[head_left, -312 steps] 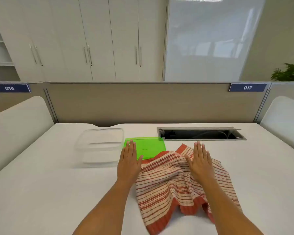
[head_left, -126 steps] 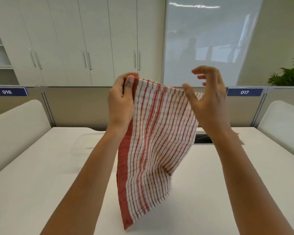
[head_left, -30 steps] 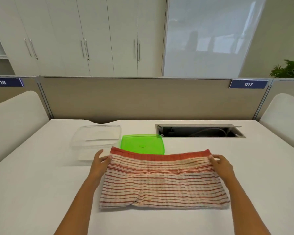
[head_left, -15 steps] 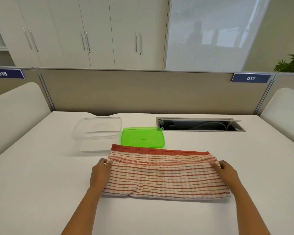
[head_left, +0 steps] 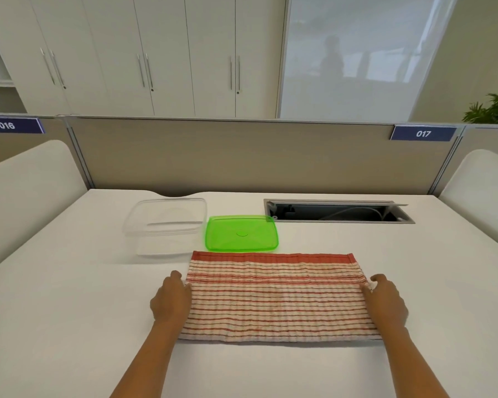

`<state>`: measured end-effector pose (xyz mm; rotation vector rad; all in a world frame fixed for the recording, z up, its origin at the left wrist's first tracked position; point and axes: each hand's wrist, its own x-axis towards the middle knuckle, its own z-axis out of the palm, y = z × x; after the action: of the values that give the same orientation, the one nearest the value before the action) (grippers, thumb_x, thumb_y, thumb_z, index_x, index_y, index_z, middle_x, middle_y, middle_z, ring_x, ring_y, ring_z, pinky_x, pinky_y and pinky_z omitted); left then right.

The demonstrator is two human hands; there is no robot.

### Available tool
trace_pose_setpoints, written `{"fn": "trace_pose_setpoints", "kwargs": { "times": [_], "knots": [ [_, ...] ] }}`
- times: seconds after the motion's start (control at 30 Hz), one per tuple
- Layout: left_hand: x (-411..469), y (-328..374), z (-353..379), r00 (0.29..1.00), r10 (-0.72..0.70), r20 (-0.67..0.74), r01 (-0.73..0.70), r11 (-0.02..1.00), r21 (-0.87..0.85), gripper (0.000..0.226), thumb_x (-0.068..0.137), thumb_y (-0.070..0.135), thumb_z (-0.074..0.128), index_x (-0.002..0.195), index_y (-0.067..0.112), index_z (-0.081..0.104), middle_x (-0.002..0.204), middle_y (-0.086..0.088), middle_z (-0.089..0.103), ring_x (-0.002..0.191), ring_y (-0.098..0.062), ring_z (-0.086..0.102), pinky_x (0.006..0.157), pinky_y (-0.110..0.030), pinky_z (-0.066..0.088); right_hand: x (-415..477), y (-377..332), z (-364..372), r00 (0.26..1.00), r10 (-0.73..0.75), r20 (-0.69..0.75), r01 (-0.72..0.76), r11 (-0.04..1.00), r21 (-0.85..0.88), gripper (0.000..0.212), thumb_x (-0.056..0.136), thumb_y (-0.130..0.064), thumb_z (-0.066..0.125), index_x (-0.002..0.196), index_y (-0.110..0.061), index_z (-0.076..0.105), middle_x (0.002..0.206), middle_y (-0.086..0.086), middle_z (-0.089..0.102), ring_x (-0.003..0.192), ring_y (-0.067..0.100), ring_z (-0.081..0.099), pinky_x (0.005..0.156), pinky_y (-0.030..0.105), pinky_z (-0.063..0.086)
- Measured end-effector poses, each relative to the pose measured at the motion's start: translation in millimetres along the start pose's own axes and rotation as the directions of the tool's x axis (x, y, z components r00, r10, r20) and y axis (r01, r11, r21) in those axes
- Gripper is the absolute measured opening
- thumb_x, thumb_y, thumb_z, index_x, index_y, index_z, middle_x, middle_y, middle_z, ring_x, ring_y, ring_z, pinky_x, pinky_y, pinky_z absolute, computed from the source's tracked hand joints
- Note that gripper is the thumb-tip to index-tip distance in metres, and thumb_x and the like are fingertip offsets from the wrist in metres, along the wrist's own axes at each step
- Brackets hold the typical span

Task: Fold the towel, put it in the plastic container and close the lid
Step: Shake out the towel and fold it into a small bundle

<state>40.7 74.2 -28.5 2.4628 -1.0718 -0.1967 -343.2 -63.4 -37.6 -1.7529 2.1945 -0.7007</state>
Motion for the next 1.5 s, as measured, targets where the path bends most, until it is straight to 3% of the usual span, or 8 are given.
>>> {"fn": "trace_pose_setpoints", "kwargs": {
  "times": [0.2,0.37,0.7,0.87,0.93,1.27,1.43,1.5],
  "knots": [
    [3.6,22.6,15.5,0.945,0.321,-0.061,-0.317,0.946,0.06,0.038,0.095,0.022,0.042,0.133,0.017,0.048,0.141,-0.006,0.048,0.128,-0.022,0.045,0.105,-0.036,0.035,-6.6,-20.3,9.6,0.969,-0.244,0.033,0.246,0.963,-0.111,0.048,0.097,-0.036,0.038,0.142,-0.019,0.034,0.151,0.006,0.034,0.136,0.026,0.037,0.11,0.049,0.032],
    [1.9,14.5,35.8,0.947,0.31,0.083,-0.319,0.934,0.159,0.048,0.099,0.033,0.025,0.146,0.023,0.028,0.156,0.0,0.025,0.144,-0.015,0.021,0.116,-0.039,0.019,-8.9,-11.0,24.9,0.941,-0.208,0.266,0.281,0.918,-0.278,0.054,0.1,-0.04,0.013,0.15,-0.022,0.006,0.161,0.002,0.005,0.148,0.022,0.005,0.12,0.043,0.01],
    [7.1,3.0,32.0,0.986,0.162,-0.041,-0.164,0.985,-0.055,0.048,0.099,0.01,0.023,0.146,0.009,0.027,0.152,-0.014,0.032,0.141,-0.026,0.029,0.117,-0.035,0.022,-5.1,-17.4,13.2,0.996,-0.083,-0.018,0.079,0.982,-0.171,0.041,0.096,-0.029,0.046,0.13,-0.008,0.046,0.128,0.014,0.056,0.116,0.03,0.051,0.096,0.042,0.046],
    [1.7,14.4,17.4,0.982,0.116,-0.146,-0.163,0.913,-0.374,0.038,0.097,0.009,0.032,0.087,0.02,0.068,0.089,-0.006,0.068,0.087,-0.024,0.061,0.076,-0.026,0.051,9.3,-20.0,2.5,0.982,0.11,0.156,-0.111,0.994,0.001,0.044,0.09,-0.03,0.059,0.123,-0.003,0.051,0.12,0.019,0.061,0.109,0.036,0.058,0.092,0.044,0.047],
    [0.2,19.1,11.9,0.987,0.078,-0.141,-0.13,0.901,-0.414,0.037,0.09,-0.006,0.036,0.1,0.007,0.07,0.093,-0.013,0.071,0.084,-0.026,0.062,0.077,-0.029,0.051,13.6,-21.6,-1.5,0.964,0.136,0.231,-0.145,0.989,0.024,0.042,0.09,-0.029,0.058,0.122,-0.003,0.052,0.118,0.018,0.064,0.107,0.034,0.06,0.089,0.041,0.048],
    [6.3,24.1,2.0,0.985,0.073,0.158,0.01,0.882,-0.471,0.036,0.082,-0.001,0.06,0.117,0.007,0.064,0.115,-0.016,0.067,0.104,-0.031,0.063,0.093,-0.036,0.046,9.1,-62.4,-41.6,0.989,0.078,0.127,-0.065,0.992,-0.104,0.033,0.096,-0.031,0.043,0.123,-0.013,0.045,0.118,0.011,0.062,0.102,0.03,0.062,0.085,0.04,0.048],
    [-1.4,55.7,-7.0,0.981,0.184,-0.061,-0.193,0.895,-0.403,0.031,0.093,0.019,0.052,0.121,0.008,0.061,0.124,-0.015,0.062,0.113,-0.029,0.056,0.099,-0.038,0.045,-11.3,-127.5,-69.2,0.959,-0.153,0.24,0.169,0.984,-0.048,0.032,0.093,-0.036,0.051,0.119,-0.017,0.05,0.107,0.005,0.067,0.082,0.02,0.065,0.071,0.031,0.053],
    [-7.8,79.0,-14.2,0.974,0.22,0.055,-0.152,0.814,-0.56,0.035,0.097,0.03,0.044,0.121,0.011,0.061,0.121,-0.011,0.065,0.105,-0.023,0.06,0.092,-0.034,0.046,-26.4,-154.6,-73.7,0.914,-0.252,0.317,0.259,0.966,0.021,0.031,0.09,-0.028,0.056,0.119,-0.019,0.051,0.11,0.007,0.067,0.087,0.023,0.066,0.078,0.037,0.056]
  ]
}}
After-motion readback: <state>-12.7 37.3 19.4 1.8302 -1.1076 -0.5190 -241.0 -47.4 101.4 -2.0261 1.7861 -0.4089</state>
